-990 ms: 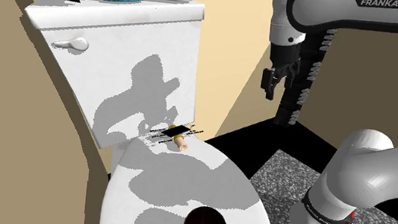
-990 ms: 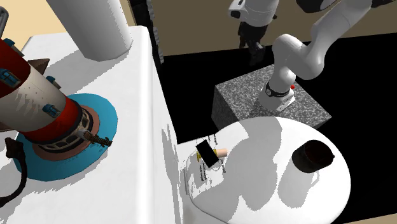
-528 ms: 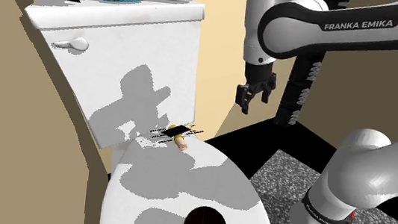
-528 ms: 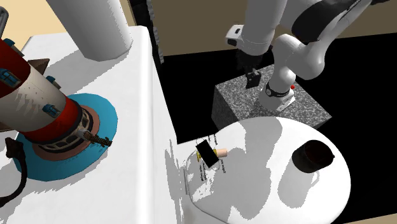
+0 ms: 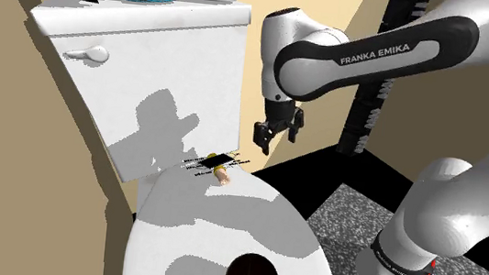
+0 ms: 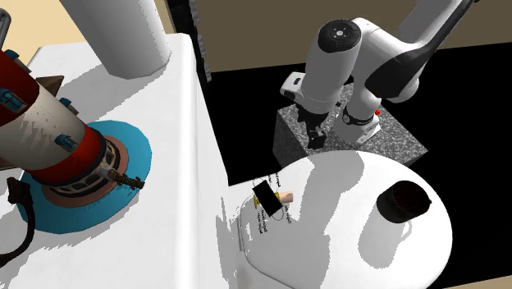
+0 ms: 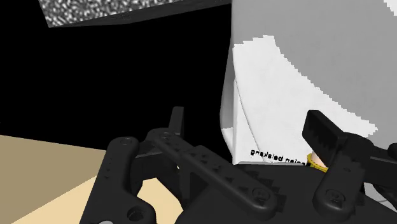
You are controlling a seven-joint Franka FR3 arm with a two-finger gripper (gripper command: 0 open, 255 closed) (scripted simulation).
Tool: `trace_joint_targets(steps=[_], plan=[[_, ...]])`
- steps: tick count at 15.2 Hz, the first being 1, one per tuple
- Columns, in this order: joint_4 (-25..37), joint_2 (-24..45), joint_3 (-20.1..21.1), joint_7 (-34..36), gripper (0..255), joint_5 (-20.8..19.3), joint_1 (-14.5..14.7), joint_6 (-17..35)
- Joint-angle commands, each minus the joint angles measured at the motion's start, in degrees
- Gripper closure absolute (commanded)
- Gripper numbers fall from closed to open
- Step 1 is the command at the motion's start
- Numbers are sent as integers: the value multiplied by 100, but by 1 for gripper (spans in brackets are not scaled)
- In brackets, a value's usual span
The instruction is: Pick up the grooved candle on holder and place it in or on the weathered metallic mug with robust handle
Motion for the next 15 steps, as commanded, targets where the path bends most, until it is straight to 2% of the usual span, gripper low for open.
trace_joint_targets(steps=[1,7,13,15], plan=[[94,395,182,267,0,46,30,349],[594,1614,614,1018,0,-82,50,1177],[1376,2935,901,1865,0,-547,119,1770],[1340,2978,890,1881,0,-569,130,1846]])
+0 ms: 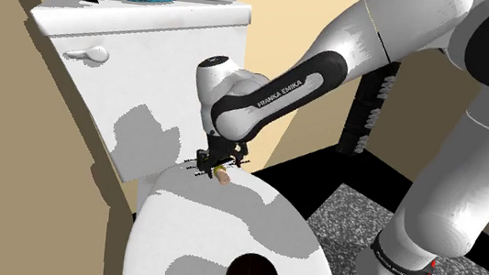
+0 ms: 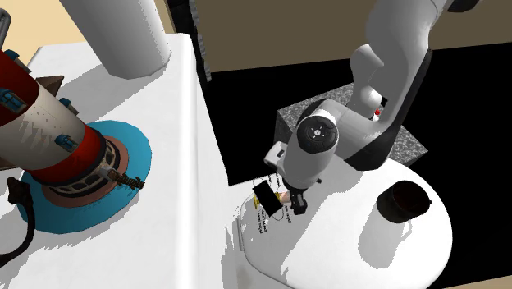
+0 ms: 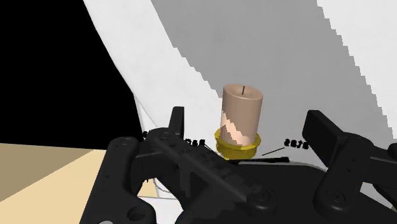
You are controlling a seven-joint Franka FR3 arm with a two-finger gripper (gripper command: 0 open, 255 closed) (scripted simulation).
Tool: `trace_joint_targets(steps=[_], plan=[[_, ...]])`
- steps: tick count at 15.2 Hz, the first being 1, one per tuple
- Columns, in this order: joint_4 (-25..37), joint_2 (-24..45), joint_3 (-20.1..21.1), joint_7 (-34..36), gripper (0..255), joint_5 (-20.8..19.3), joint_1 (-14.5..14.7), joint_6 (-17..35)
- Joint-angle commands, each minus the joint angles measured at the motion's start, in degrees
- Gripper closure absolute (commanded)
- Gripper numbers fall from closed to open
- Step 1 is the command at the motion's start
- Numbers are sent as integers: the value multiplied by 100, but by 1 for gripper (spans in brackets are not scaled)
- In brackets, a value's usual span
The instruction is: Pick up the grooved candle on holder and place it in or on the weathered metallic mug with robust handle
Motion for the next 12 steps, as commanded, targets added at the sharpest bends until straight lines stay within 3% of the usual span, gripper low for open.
trace_joint_targets(steps=[1,6,12], plan=[[18,145,6,72,0,-66,8,125],[-162,402,-10,172,0,-209,12,541],[-162,402,-11,172,0,-209,13,541]])
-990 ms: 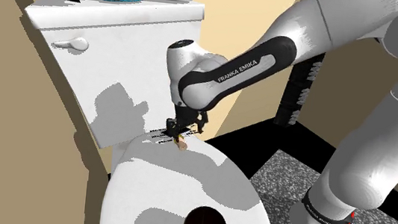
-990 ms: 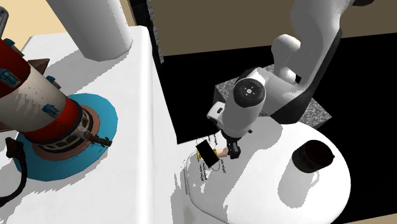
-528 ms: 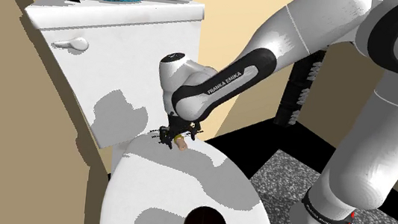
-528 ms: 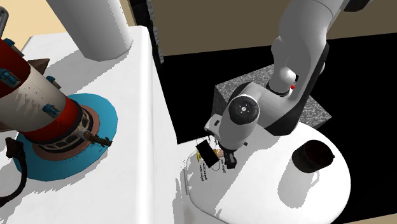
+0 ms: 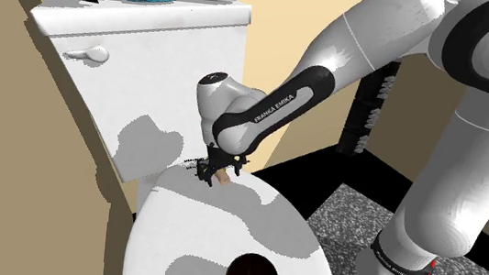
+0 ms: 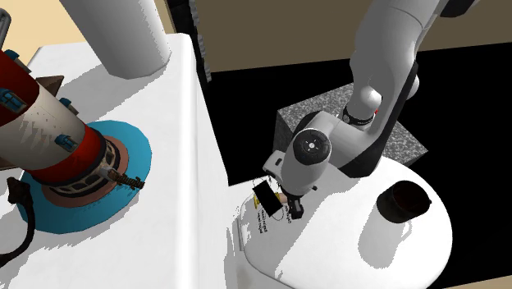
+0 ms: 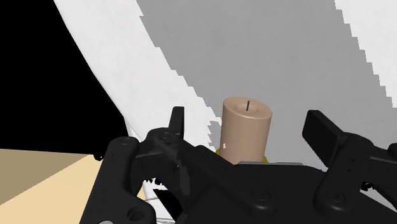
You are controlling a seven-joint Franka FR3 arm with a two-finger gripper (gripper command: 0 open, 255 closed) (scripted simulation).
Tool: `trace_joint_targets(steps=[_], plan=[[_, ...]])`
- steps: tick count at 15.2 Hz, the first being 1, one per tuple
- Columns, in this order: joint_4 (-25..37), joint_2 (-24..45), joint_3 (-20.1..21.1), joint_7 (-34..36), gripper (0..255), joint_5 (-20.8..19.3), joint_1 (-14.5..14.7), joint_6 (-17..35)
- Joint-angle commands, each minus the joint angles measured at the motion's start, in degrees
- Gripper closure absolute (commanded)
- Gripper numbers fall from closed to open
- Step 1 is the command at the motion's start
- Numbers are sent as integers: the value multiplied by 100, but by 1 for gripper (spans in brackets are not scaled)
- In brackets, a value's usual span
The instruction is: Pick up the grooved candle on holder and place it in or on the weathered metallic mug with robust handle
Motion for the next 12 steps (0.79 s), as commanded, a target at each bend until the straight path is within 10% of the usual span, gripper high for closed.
trace_joint_targets(steps=[1,2,3,12], plan=[[-1,1,0,0,0,-1,0,2],[0,0,0,0,0,0,0,1],[0,0,0,0,255,0,0,1],[-1,1,0,0,255,-1,0,2]])
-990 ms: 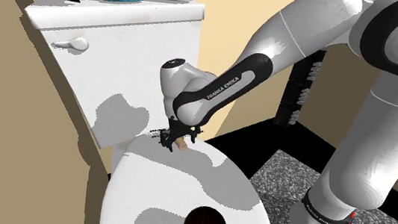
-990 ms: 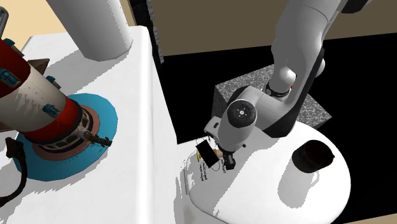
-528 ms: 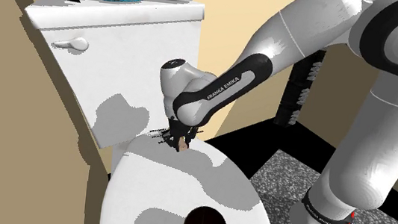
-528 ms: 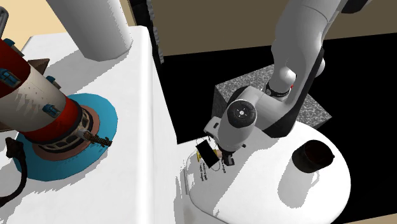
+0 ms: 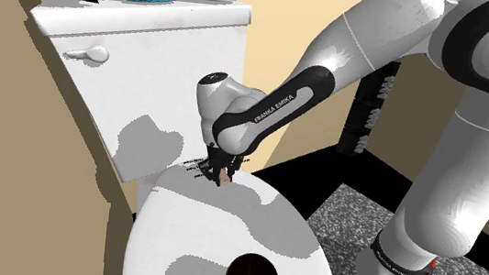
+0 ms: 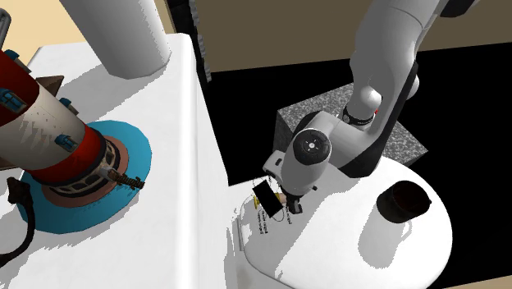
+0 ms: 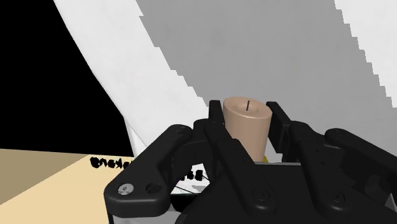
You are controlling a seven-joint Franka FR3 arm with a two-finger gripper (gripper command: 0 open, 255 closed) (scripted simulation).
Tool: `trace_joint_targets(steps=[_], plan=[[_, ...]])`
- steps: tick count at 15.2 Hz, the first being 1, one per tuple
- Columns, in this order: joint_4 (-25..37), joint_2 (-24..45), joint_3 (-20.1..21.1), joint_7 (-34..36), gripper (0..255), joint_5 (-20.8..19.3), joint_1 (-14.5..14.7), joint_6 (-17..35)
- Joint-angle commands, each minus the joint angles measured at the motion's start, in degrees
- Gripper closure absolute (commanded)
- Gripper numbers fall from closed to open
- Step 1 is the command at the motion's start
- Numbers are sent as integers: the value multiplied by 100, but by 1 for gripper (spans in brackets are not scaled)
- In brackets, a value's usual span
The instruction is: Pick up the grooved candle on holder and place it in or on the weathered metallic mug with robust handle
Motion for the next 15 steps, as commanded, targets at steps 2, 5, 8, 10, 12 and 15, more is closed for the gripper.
trace_joint_targets(steps=[2,5,8,10,12,15], plan=[[50,-104,6,-45,255,58,-6,-146],[136,-252,11,-107,255,138,-12,-367],[234,-388,12,-163,255,208,-17,-591],[306,-473,11,-197,255,249,-19,-740],[382,-553,9,-229,255,287,-21,-890],[506,-663,3,-271,255,336,-23,-1116]])
